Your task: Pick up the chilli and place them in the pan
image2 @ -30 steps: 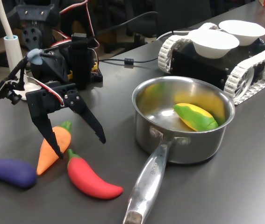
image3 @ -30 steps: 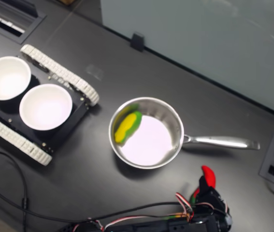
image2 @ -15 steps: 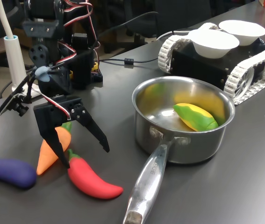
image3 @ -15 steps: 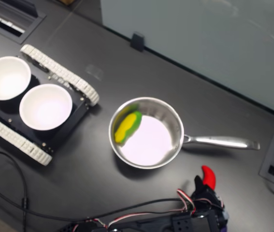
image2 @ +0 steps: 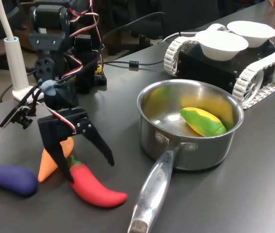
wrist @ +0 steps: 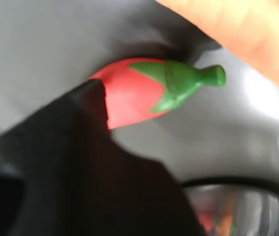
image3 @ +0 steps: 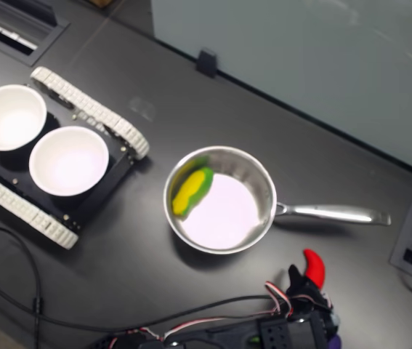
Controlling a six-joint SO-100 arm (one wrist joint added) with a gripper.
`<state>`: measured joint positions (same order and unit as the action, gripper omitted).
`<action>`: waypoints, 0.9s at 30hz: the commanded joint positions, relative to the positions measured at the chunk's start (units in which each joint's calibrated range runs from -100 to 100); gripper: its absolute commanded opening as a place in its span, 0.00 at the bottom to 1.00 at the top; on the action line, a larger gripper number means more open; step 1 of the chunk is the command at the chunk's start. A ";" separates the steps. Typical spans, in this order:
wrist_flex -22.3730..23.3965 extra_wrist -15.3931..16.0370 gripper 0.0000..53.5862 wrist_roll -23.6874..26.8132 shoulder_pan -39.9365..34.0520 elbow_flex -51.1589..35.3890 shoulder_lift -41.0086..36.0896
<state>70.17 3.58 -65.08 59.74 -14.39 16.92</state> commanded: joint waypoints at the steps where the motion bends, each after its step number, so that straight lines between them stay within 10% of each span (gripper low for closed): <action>1: -2.83 -0.72 0.60 -0.15 -1.36 0.26 -0.93; 27: -9.40 -2.66 0.52 0.00 -2.63 4.62 2.44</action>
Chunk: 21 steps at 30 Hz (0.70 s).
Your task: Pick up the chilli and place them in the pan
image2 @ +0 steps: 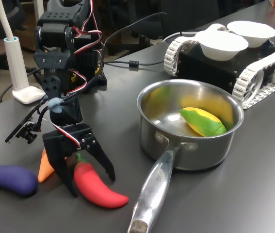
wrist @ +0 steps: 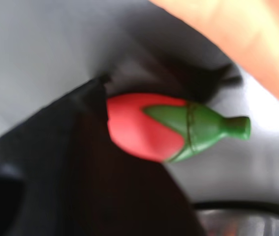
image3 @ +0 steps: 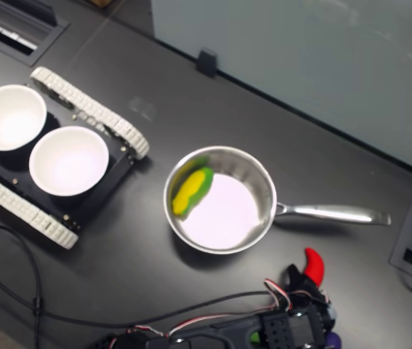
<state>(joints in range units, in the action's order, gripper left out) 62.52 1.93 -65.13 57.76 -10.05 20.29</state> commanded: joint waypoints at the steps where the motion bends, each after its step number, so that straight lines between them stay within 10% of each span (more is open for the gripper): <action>1: -1.83 -1.42 0.49 0.00 -0.76 0.55 -0.93; 12: -1.75 -3.10 0.01 -1.42 -0.19 3.28 -1.86; 21: -4.05 3.20 0.00 8.55 -0.99 3.00 -9.28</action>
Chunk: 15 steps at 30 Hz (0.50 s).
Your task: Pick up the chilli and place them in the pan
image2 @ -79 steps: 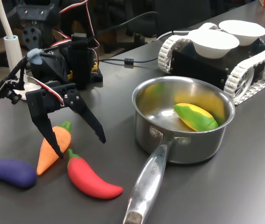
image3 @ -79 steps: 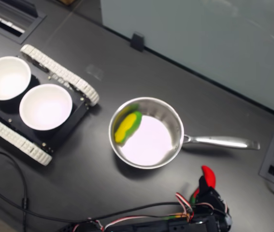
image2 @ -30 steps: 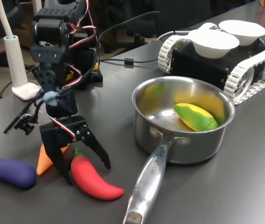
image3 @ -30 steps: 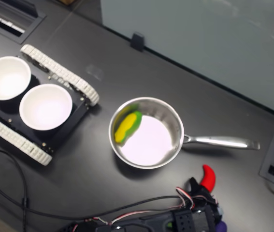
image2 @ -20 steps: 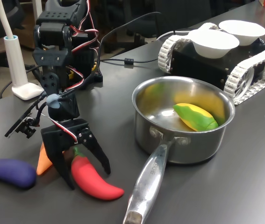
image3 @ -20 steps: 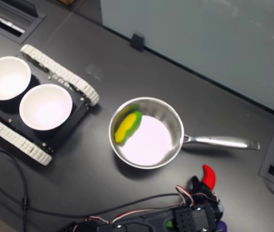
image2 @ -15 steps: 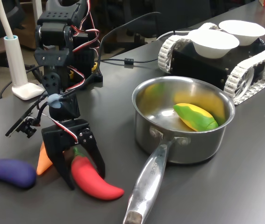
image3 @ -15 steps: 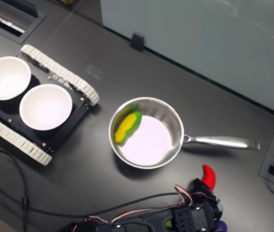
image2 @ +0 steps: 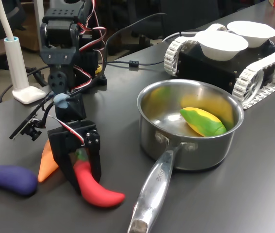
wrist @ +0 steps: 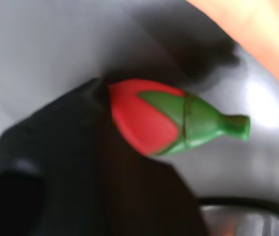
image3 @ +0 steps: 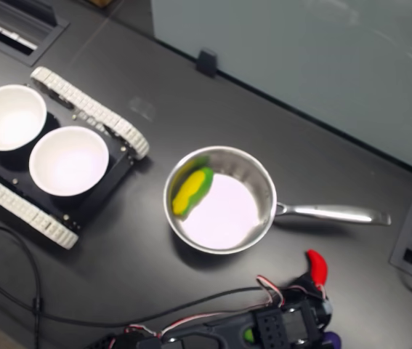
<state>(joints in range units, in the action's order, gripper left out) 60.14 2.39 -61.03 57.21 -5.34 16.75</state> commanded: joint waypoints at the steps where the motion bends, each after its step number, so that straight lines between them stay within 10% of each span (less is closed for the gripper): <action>1: -1.24 3.16 0.00 5.42 -0.78 -2.16 -6.67; 15: 0.12 10.05 0.00 20.51 -2.16 -9.70 -18.40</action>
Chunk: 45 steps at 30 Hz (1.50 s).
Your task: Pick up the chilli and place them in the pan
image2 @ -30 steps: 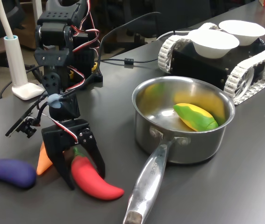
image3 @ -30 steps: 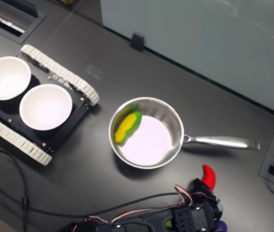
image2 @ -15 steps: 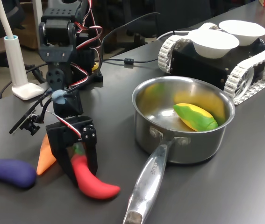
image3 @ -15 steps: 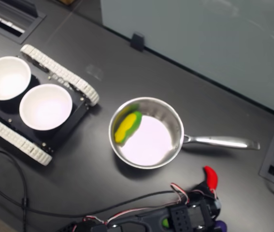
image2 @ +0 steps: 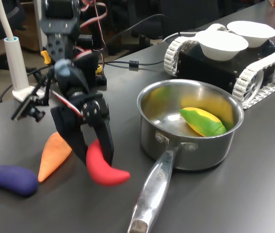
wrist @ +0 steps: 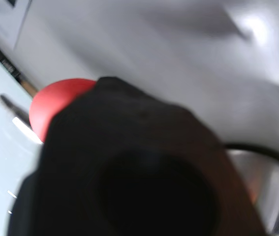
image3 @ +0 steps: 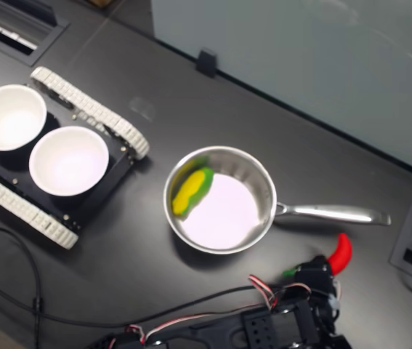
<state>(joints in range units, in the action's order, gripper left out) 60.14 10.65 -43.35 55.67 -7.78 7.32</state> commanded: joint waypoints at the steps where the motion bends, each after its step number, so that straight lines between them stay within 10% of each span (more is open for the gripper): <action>1: 0.21 1.78 0.00 3.52 -0.85 -7.35 -9.90; 45: 0.21 1.95 0.00 29.89 -10.02 -3.17 -33.43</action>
<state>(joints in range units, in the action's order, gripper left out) 61.24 11.48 -15.31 47.19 -8.96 -20.54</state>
